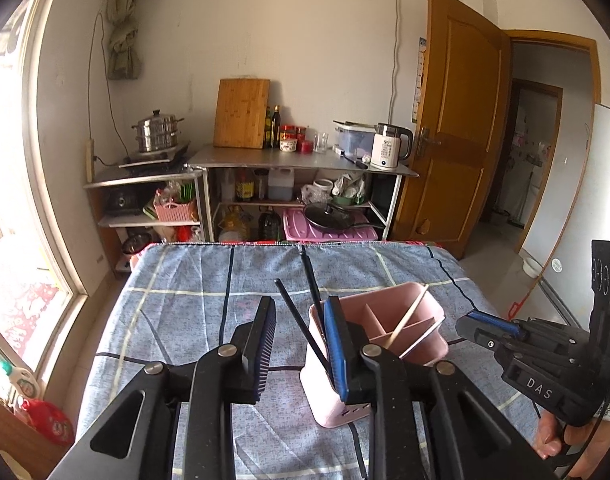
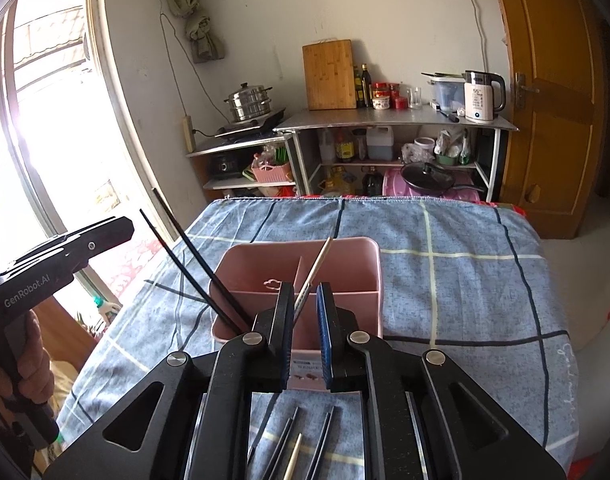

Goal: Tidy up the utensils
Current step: 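Withdraw both tools from the basket toward the remaining utensils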

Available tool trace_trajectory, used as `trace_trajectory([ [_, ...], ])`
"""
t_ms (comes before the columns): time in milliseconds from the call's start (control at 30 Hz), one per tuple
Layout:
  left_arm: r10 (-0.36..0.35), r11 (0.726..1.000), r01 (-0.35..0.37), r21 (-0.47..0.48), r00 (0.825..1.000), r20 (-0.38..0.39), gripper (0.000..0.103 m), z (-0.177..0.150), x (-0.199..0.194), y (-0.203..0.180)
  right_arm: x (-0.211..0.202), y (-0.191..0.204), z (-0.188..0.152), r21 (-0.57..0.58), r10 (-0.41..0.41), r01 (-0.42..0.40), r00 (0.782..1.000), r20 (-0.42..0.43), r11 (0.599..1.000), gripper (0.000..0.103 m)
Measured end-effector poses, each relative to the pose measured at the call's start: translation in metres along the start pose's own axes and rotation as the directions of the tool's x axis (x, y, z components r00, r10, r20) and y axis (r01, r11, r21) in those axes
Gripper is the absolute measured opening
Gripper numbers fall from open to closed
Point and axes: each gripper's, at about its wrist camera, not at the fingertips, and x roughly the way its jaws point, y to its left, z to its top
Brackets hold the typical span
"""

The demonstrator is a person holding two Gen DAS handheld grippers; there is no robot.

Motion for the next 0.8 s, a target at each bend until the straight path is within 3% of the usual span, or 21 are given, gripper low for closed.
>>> trace_trajectory([
  [367, -0.01, 1.0, 0.009, 0.011, 0.998, 0.065, 0.025, -0.019, -0.052, -0.015, -0.039, 0.006, -0.019, -0.007, 0.001, -0.001, 0.999, 0.041, 1.0, 0.012],
  [800, -0.039, 0.999, 0.036, 0.031, 0.997, 0.074, 0.025, -0.065, -0.094, -0.04, -0.08, 0.012, -0.063, -0.005, 0.012, -0.011, 0.998, 0.055, 1.0, 0.013],
])
